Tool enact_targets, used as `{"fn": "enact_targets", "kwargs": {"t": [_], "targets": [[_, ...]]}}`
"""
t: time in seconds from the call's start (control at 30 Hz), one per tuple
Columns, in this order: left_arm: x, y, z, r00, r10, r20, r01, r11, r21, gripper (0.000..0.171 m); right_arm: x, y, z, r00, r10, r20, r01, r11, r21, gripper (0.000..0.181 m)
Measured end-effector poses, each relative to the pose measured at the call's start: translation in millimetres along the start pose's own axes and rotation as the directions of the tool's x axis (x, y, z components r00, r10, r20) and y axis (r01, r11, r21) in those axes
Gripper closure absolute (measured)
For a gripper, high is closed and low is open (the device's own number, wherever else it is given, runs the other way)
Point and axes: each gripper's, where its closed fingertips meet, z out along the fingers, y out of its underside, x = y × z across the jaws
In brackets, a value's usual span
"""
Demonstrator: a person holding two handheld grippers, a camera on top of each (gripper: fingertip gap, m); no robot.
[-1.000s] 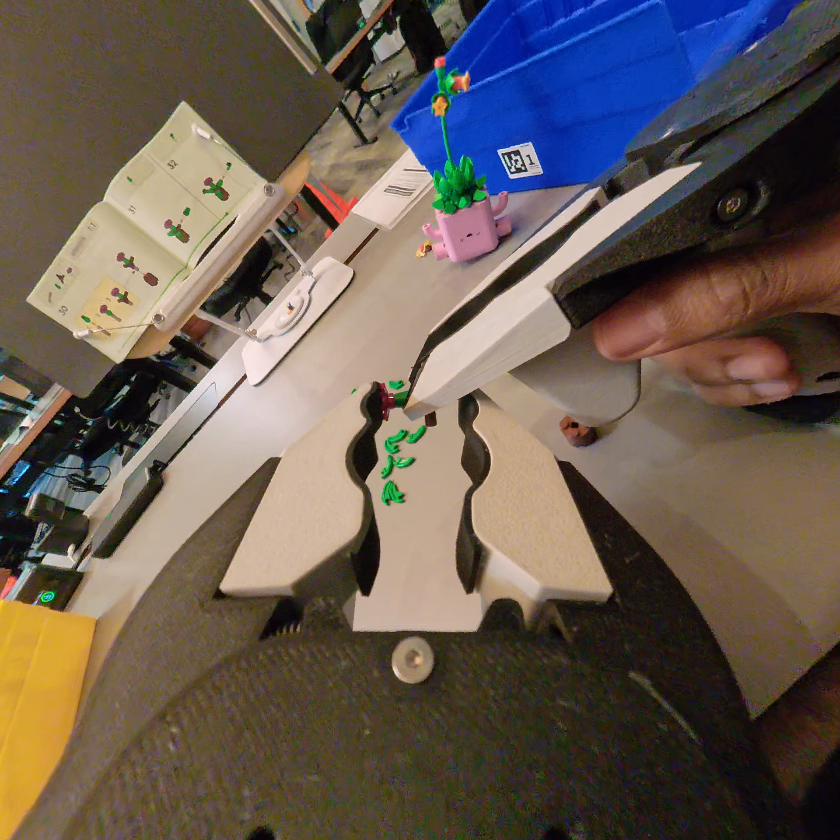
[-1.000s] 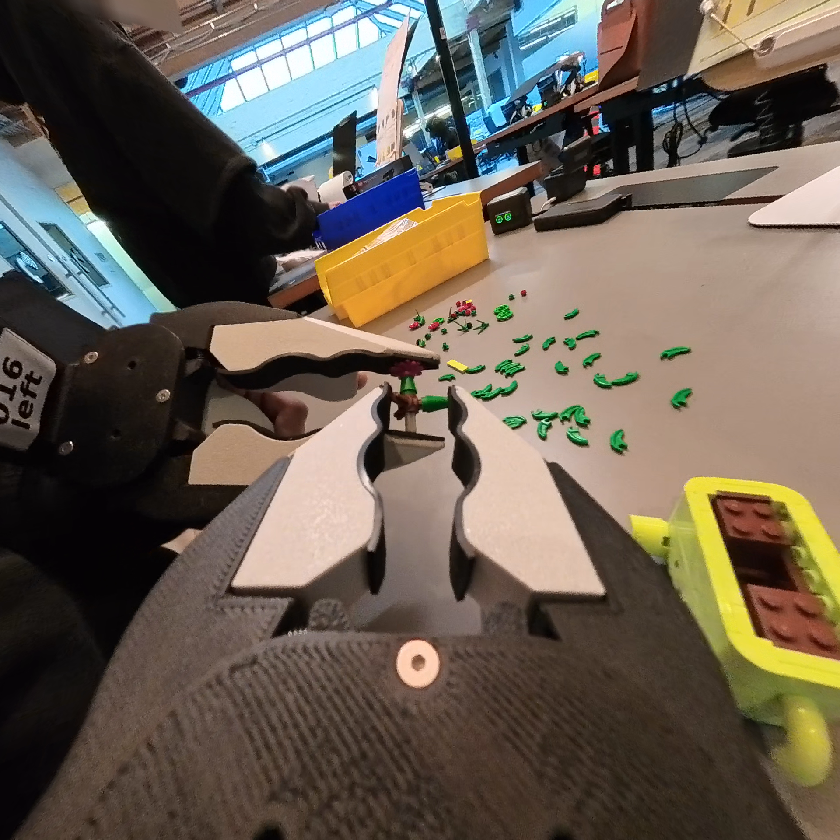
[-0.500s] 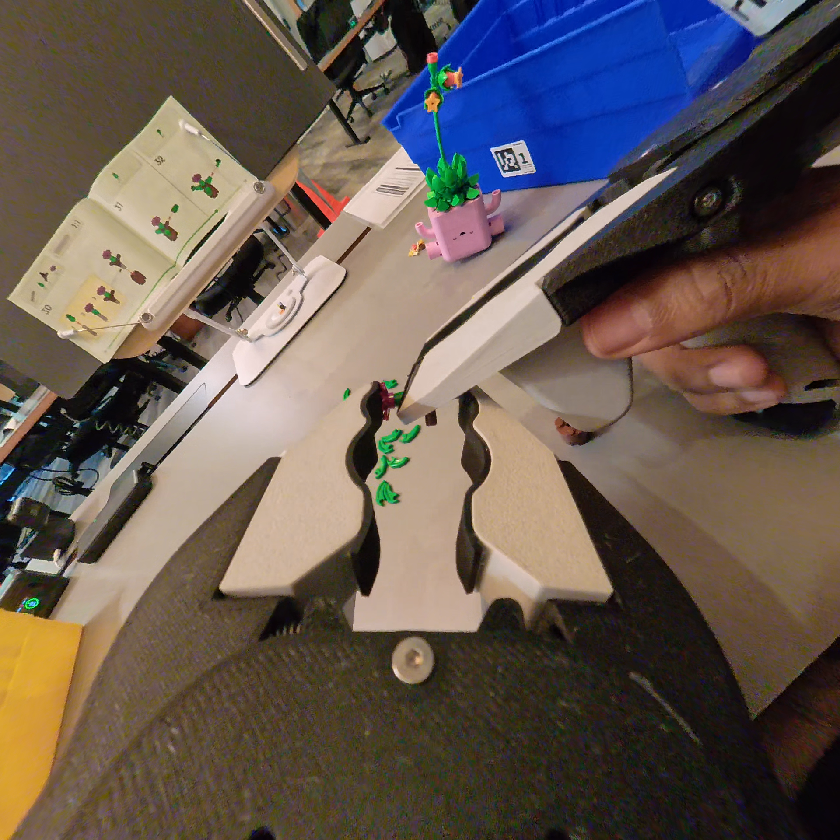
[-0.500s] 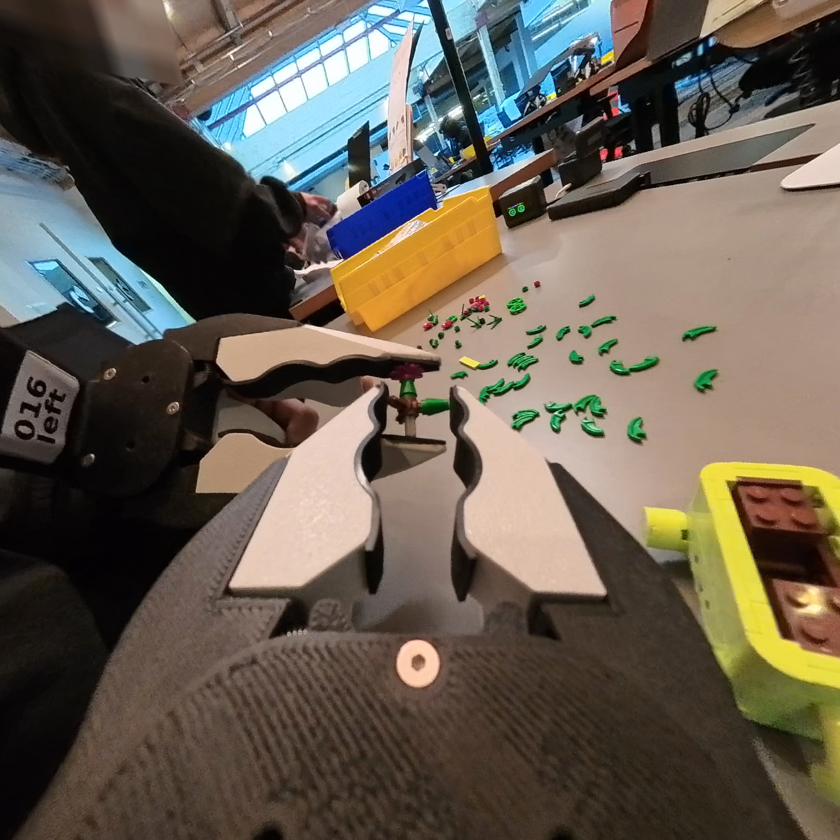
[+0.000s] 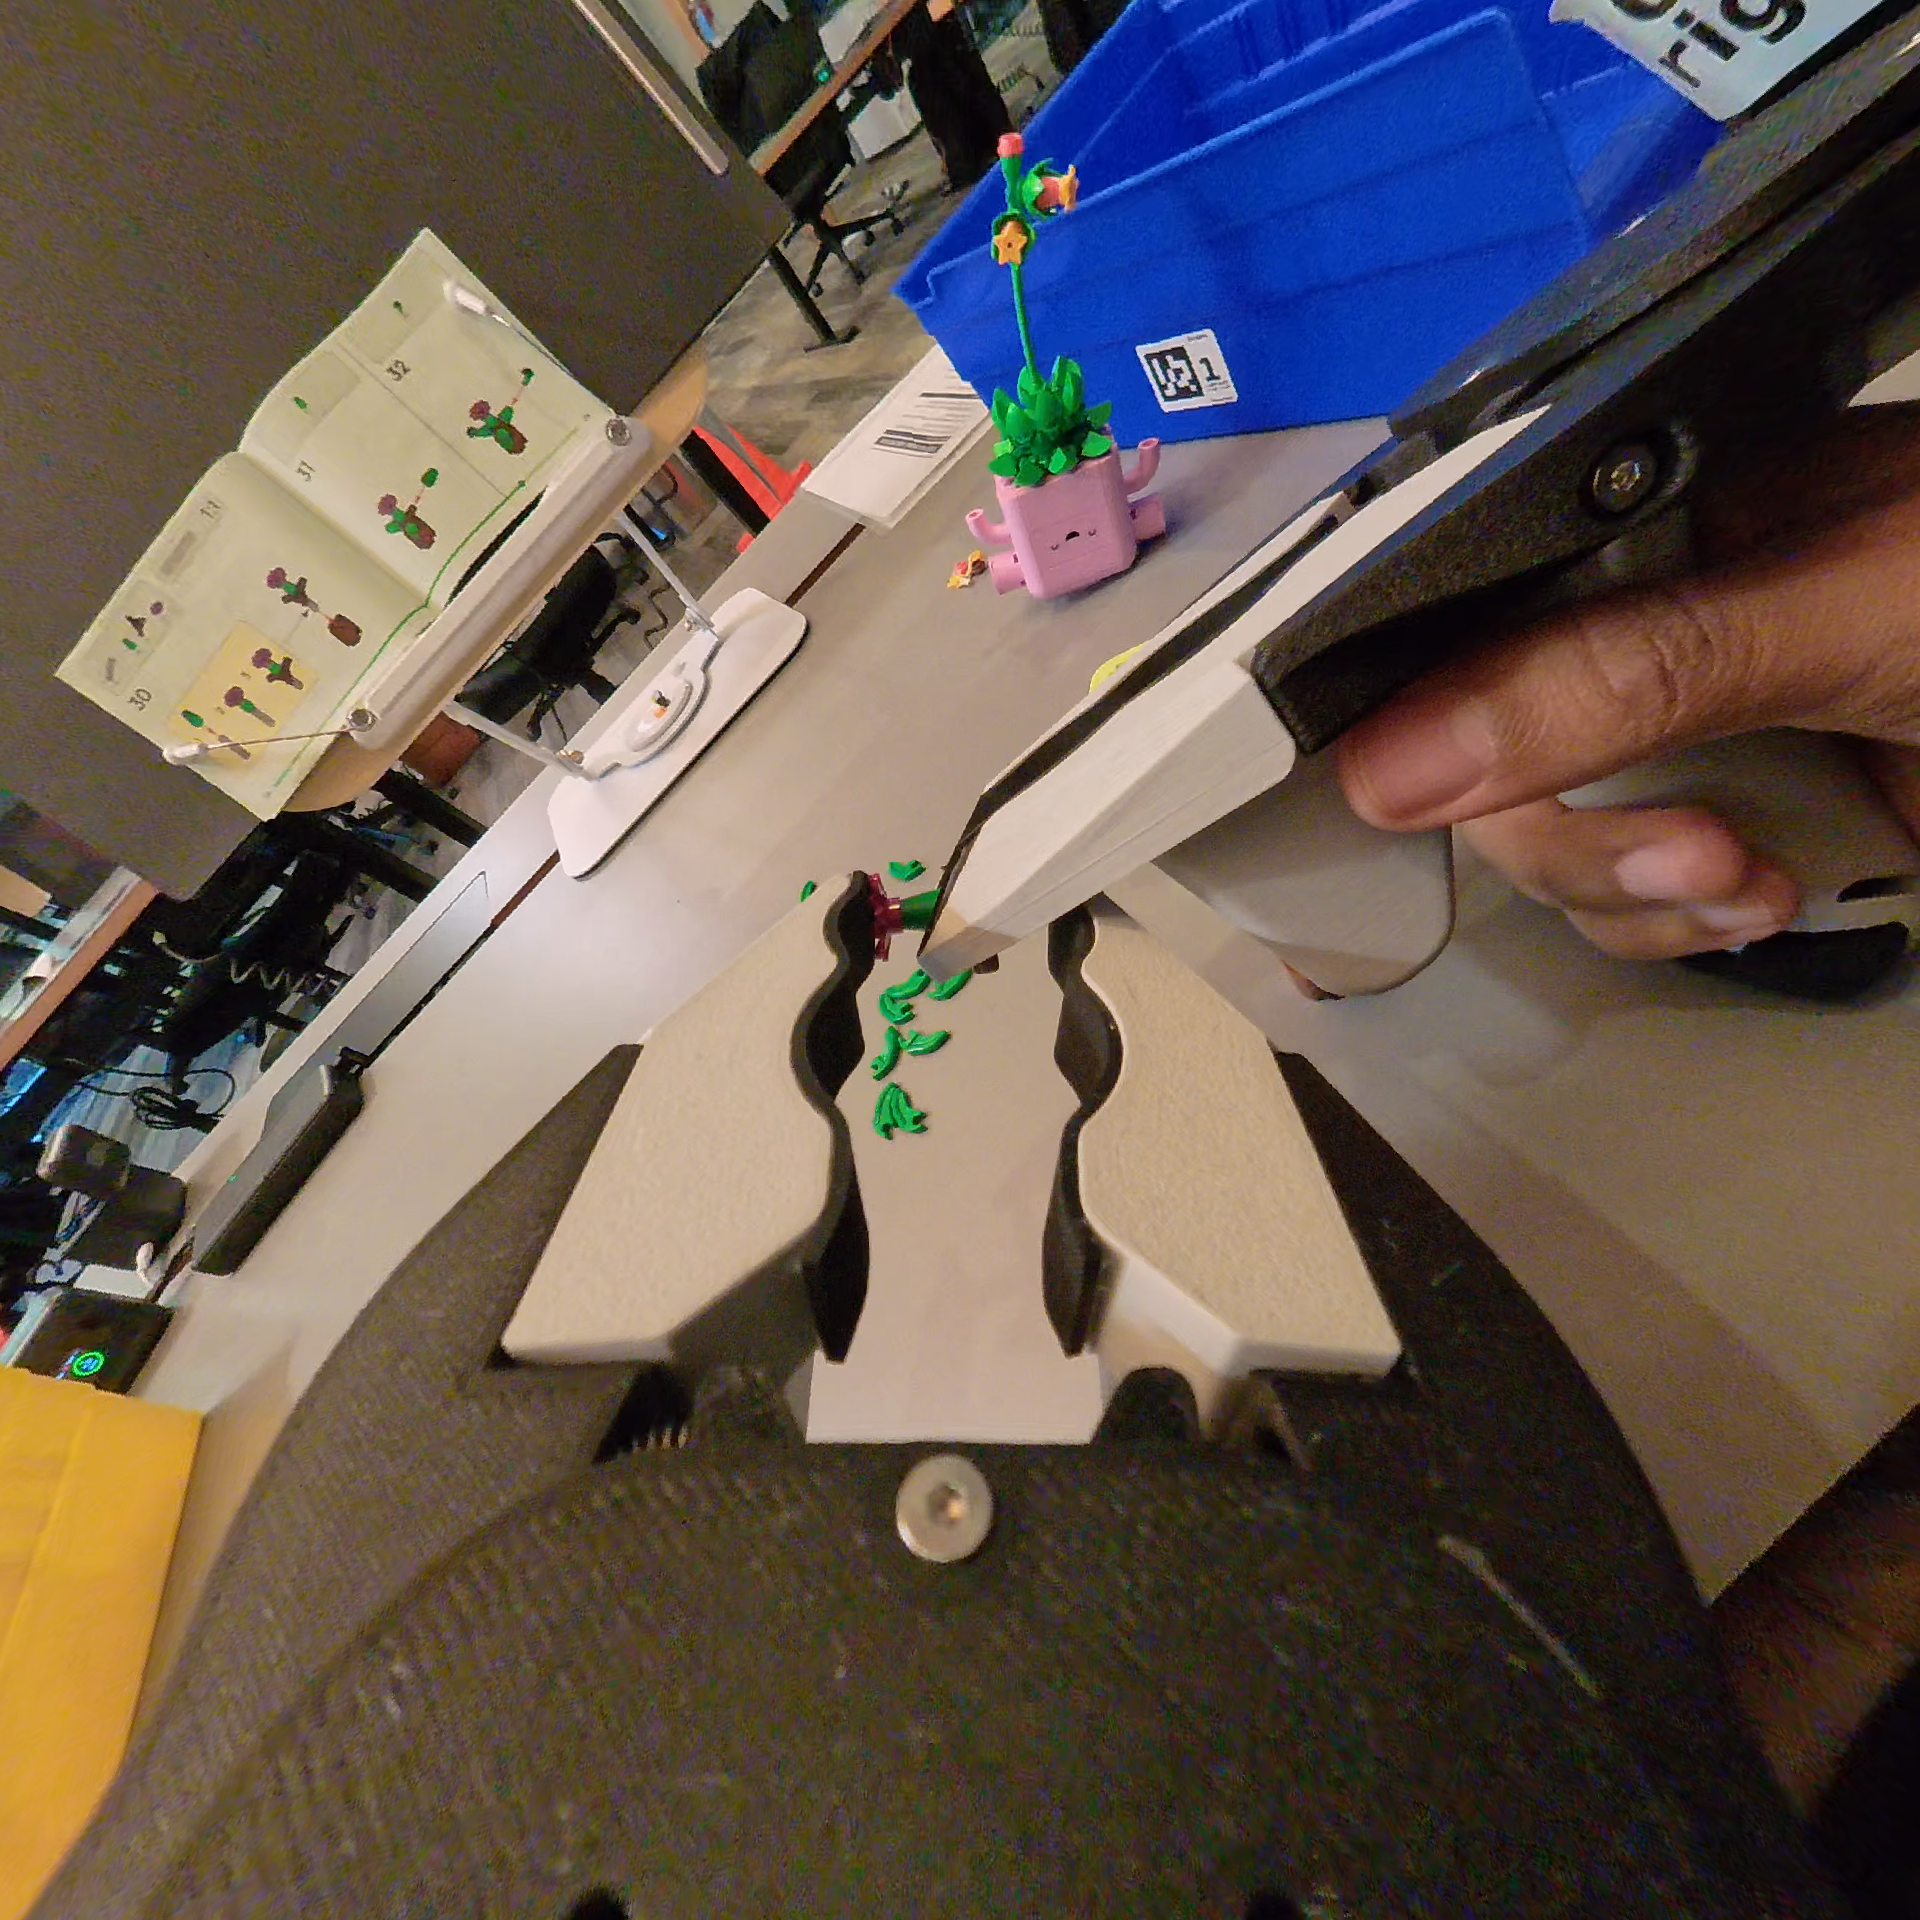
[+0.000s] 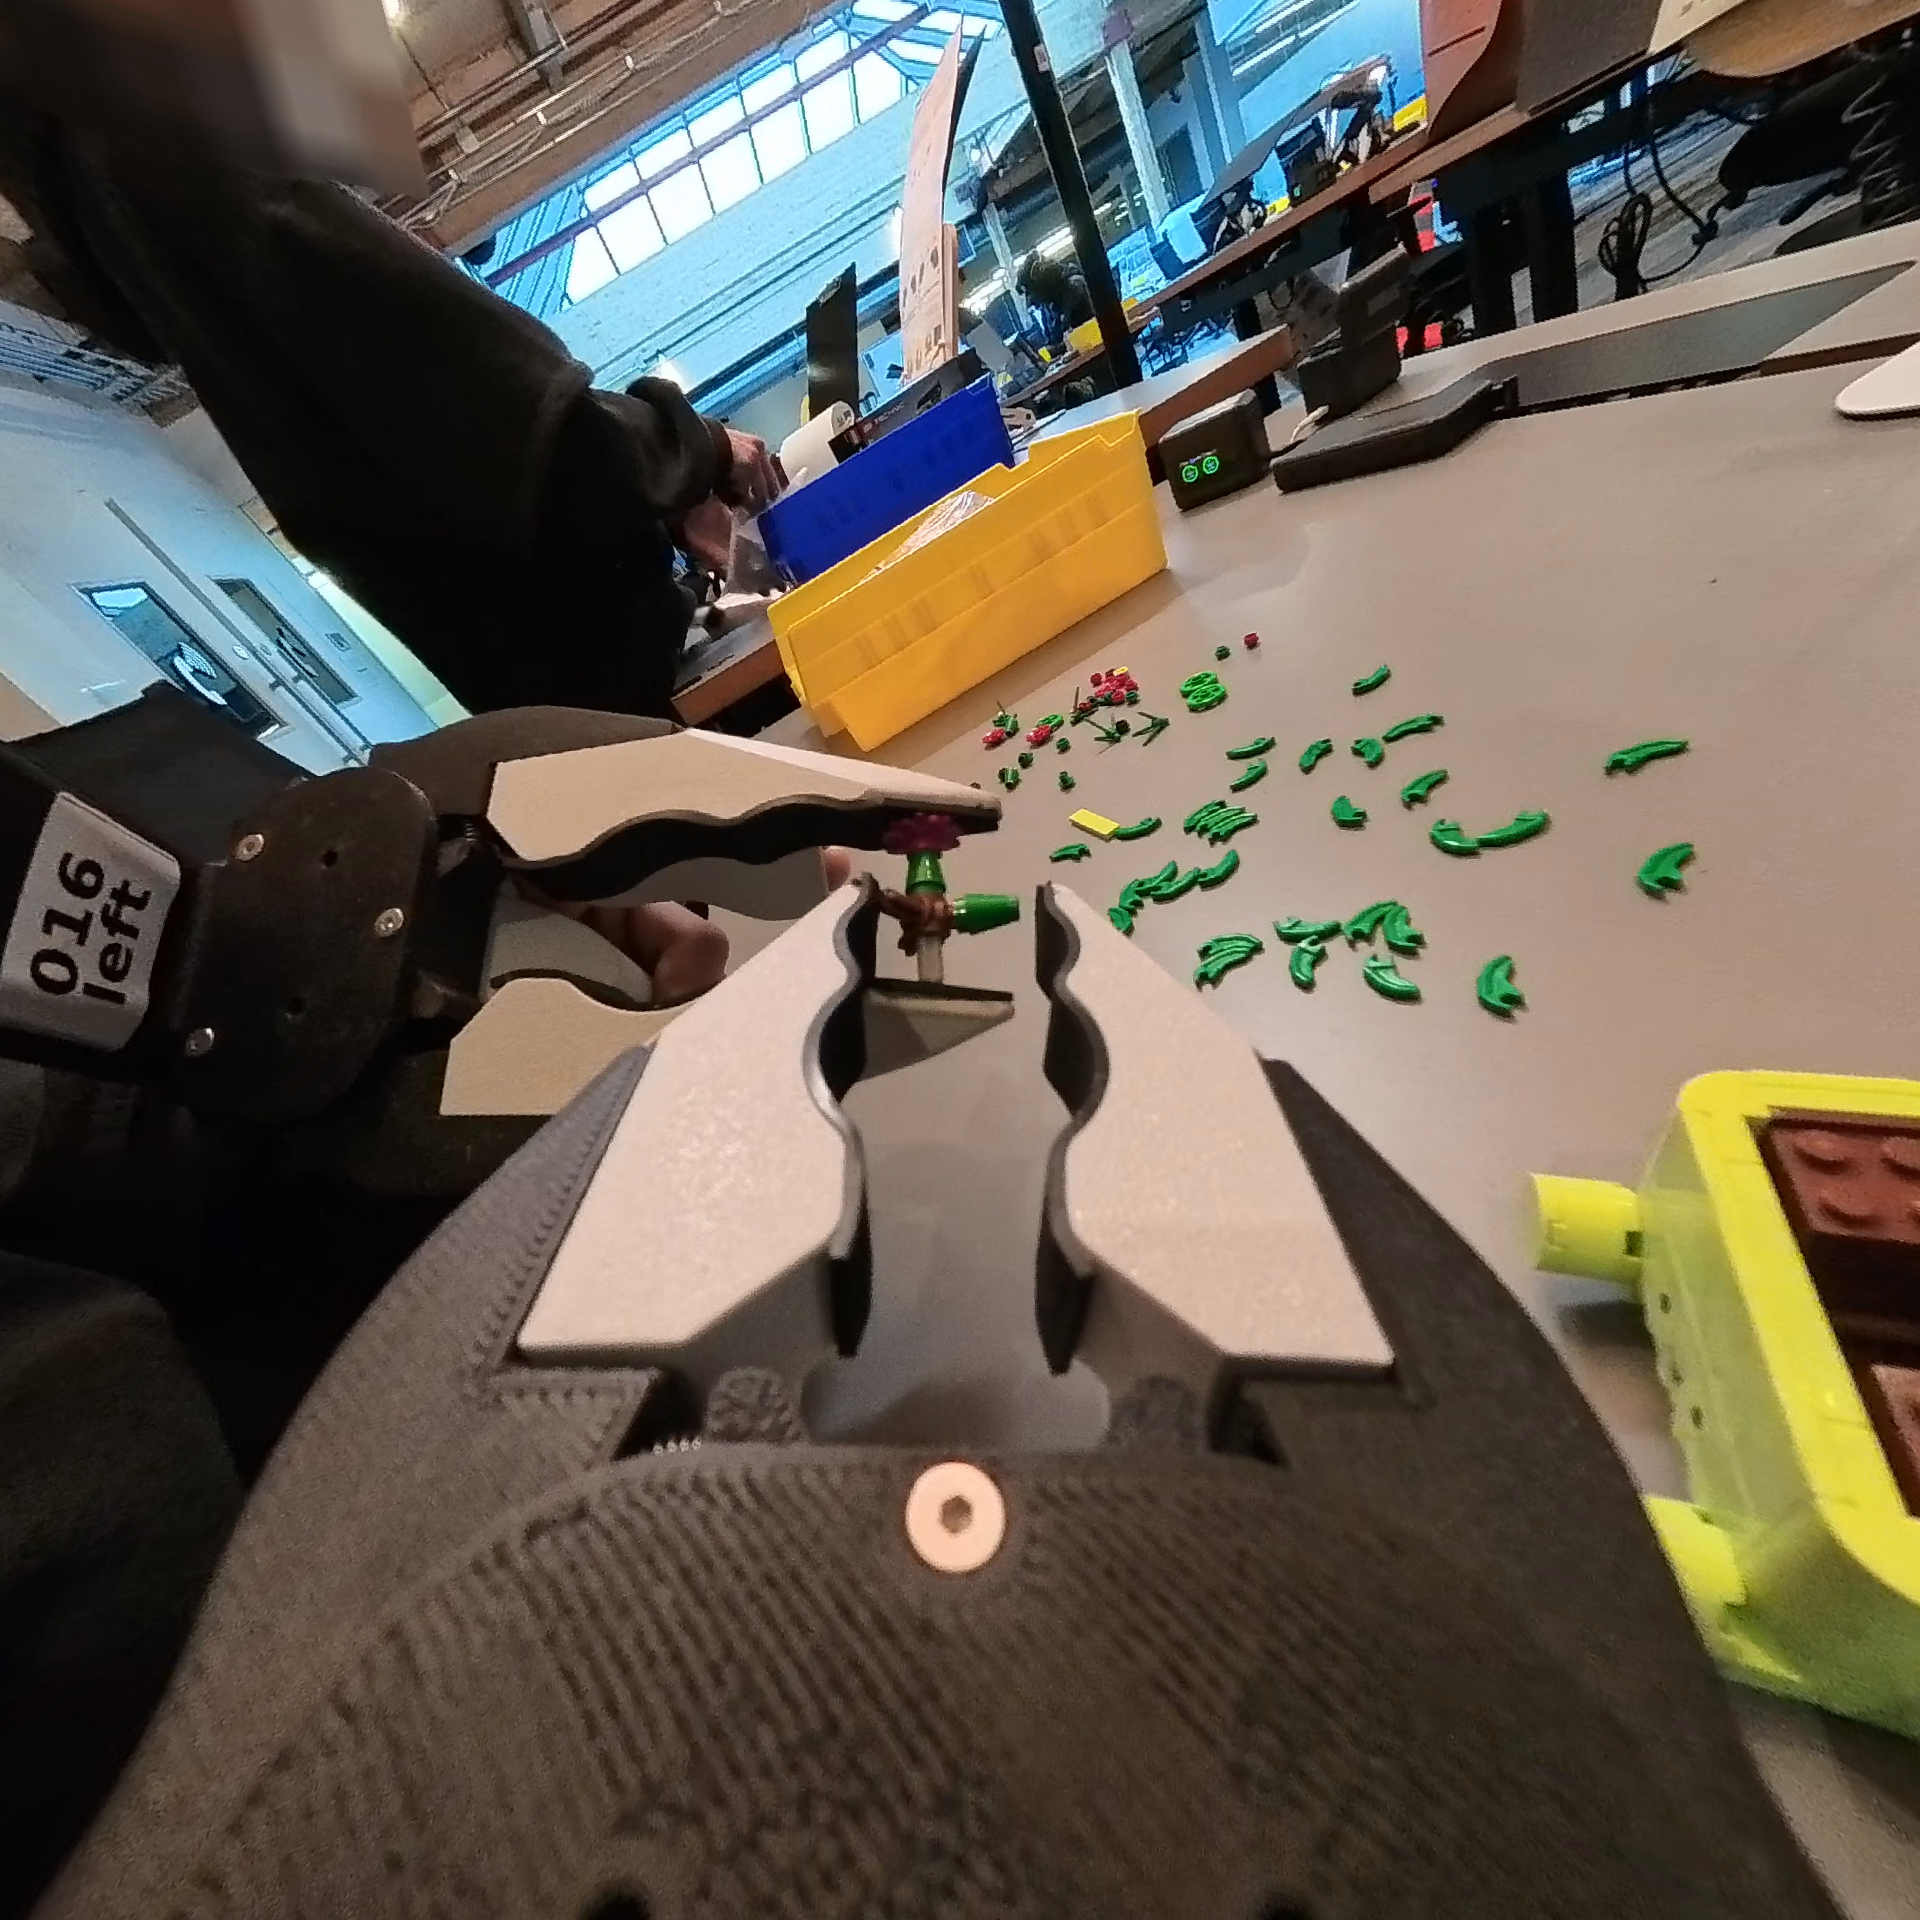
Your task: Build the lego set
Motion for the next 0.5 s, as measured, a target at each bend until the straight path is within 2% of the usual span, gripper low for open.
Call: {"fn": "enact_targets", "kwargs": {"t": [0.5], "targets": [[-0.4, 0.1, 0.6, 1.000, -0.016, 0.000, 0.016, 1.000, -0.007, 0.140, 0.0, -0.6, -0.3, 1.000, 0.007, 0.003, -0.007, 1.000, 0.006, 0.153]]}}
